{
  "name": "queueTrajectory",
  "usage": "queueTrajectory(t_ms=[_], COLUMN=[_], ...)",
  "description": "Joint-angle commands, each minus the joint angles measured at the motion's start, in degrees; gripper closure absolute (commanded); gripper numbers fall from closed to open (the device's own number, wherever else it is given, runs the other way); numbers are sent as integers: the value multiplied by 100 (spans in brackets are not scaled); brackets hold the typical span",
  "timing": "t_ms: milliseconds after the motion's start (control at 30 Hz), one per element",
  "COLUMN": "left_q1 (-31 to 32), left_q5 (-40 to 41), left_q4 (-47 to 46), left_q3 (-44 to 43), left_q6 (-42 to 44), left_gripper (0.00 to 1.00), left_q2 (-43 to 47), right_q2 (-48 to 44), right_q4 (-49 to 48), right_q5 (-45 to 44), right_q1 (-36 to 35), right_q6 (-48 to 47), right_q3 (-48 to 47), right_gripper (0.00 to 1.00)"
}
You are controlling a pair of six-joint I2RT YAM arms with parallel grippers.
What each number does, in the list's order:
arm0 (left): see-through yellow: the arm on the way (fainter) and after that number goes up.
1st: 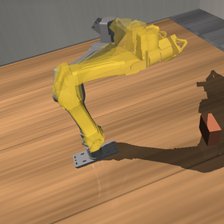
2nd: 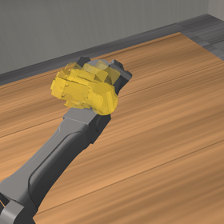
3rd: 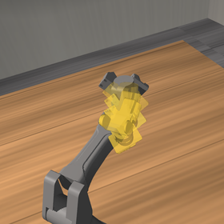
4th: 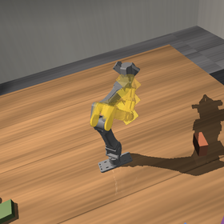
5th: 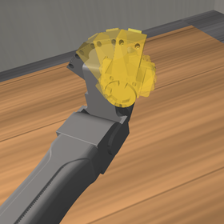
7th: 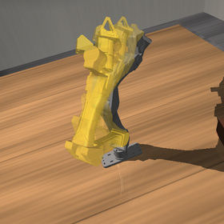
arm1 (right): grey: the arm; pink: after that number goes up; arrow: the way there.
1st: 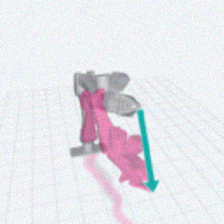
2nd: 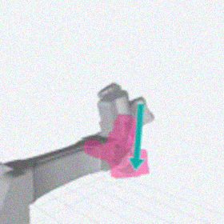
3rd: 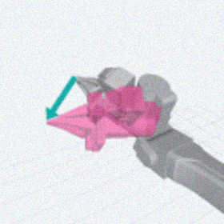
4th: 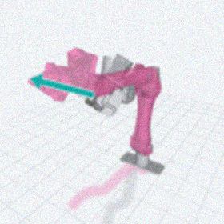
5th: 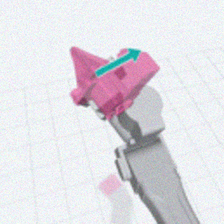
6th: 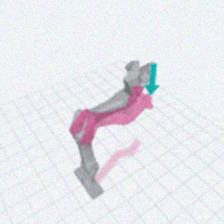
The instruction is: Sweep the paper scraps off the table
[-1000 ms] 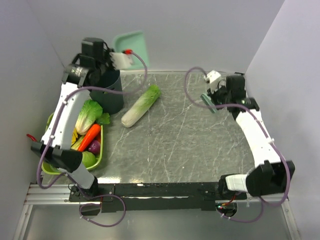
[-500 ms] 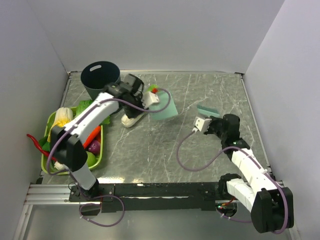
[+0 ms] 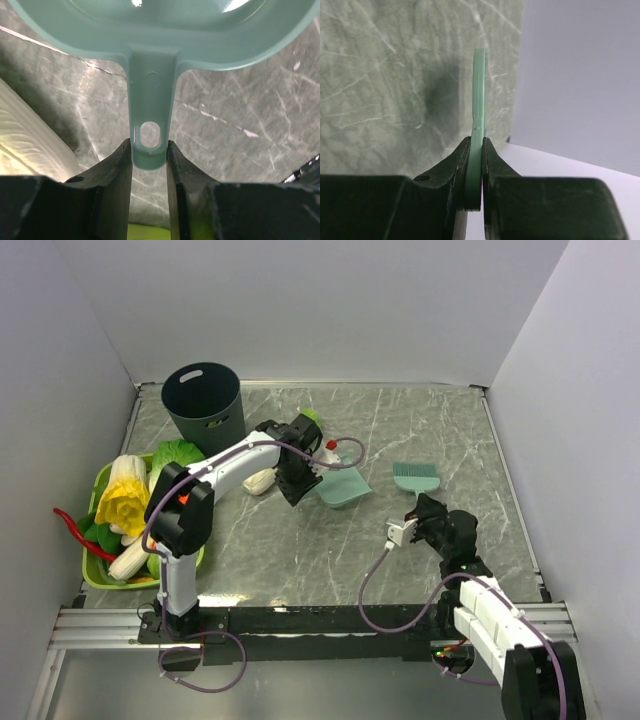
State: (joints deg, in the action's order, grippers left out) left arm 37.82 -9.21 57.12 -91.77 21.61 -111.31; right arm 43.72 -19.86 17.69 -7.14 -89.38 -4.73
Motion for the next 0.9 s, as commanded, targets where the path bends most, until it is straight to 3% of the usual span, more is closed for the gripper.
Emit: queueTrajectory(t_ms=[0,167,433,600,733,833,867], left_q1=[-3,-12,-3,-3,-12,-12,-12], left_q5=[-142,16,34,7,33,51,42], left_q4=[-386,-614,-650,-571,-501,-518,-509], left_q3=[132,370,563,625,677,739,757], left_q6=[-367,-341,-280,-245,-244,-271,-288], left_gripper=[99,99,99,98,78,66,65], left_q2=[30,-58,-67,-5,4,56,56], right_q2=[-610,-1208,-1674,-1963,-2131,-2193,-2184], right_q4=[113,1341,2459,3494,4618,5497,5762], right_q5=[340,393,314,331,419,419,419], right_q1=[-16,-16,-7,-25,-25,-25,-25], right_q6=[-290,-343,-229,17,236,412,439], right_q3=[112,166,113,-132,-510,-853,-1019], right_gripper=[100,98,98,83,66,50,40])
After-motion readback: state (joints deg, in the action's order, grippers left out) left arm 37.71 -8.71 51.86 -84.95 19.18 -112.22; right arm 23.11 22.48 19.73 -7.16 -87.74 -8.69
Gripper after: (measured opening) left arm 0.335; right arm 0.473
